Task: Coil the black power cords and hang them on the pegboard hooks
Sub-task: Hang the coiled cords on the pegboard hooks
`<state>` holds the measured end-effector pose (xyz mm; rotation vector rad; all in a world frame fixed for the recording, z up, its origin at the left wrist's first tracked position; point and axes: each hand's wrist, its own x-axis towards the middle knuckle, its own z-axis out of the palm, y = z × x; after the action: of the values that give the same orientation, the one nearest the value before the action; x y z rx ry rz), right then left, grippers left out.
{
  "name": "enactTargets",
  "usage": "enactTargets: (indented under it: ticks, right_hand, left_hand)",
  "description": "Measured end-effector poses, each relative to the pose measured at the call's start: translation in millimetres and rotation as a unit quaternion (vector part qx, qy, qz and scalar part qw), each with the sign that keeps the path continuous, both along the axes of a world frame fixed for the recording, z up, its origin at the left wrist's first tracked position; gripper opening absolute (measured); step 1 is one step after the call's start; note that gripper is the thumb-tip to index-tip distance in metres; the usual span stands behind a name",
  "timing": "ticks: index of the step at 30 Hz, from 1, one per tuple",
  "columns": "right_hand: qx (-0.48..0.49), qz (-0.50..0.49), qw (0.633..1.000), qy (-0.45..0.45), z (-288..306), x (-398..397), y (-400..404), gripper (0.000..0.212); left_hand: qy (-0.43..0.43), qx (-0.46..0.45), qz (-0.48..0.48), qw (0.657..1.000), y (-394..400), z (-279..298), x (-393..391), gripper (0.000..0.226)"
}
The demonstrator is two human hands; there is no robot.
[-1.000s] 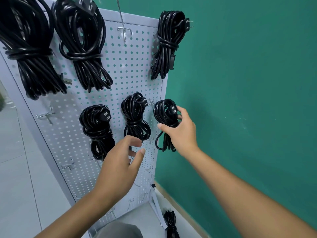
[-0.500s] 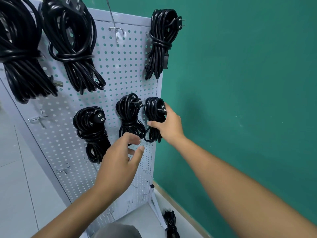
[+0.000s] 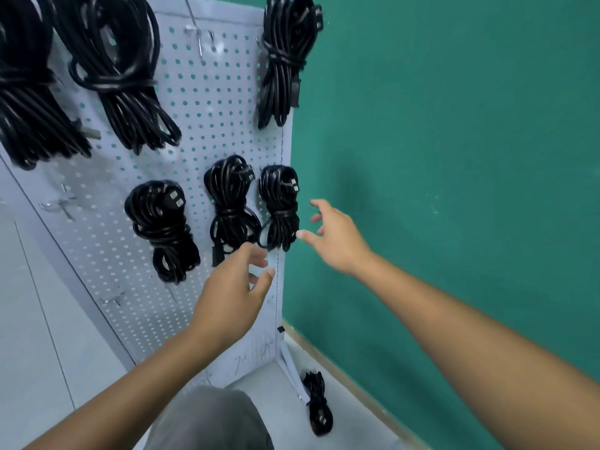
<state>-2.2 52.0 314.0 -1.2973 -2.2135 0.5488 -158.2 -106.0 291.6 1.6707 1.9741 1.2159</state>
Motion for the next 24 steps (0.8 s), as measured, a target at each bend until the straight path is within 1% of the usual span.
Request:
enactTargets:
  ticks: [2,5,9,13,16,20,24]
  right_hand:
    - [-0.002,-0.003,1.0,-0.015,-18.6,21.0,-9.2,0.061]
    - [-0.038,-0.013,0.999,-0.036,-64.3,52.1,-26.4,0.054]
    - [-0.124,-0.024,0.989,-0.071,-147.7,87.4,-43.5,0.052]
    - [-0.236,-0.036,0.963,-0.121,-233.9,108.6,-47.5,0.053]
    - [-0.299,-0.042,0.942,-0.144,-294.0,112.9,-42.3,0.05]
    - [-0.352,-0.054,0.924,-0.141,-371.5,108.7,-26.7,0.052]
    - [-0.393,-0.063,0.907,-0.136,-432.2,100.7,-4.1,0.058]
  left_hand:
    - [0.013,-0.024,-0.012,1.0,0.8,-17.6,8.5,0.021]
    - [0.029,-0.073,-0.032,0.996,1.2,-57.7,24.9,0.021]
    - [0.048,-0.164,-0.064,0.983,7.6,-124.4,48.8,0.025]
    - [0.07,-0.252,-0.091,0.961,24.7,-172.9,65.6,0.025]
    - [0.073,-0.29,-0.108,0.948,40.7,-189.8,72.3,0.023]
    - [0.074,-0.287,-0.113,0.948,59.2,-200.1,74.9,0.02]
    - [0.079,-0.303,-0.112,0.943,74.4,-208.0,73.8,0.029]
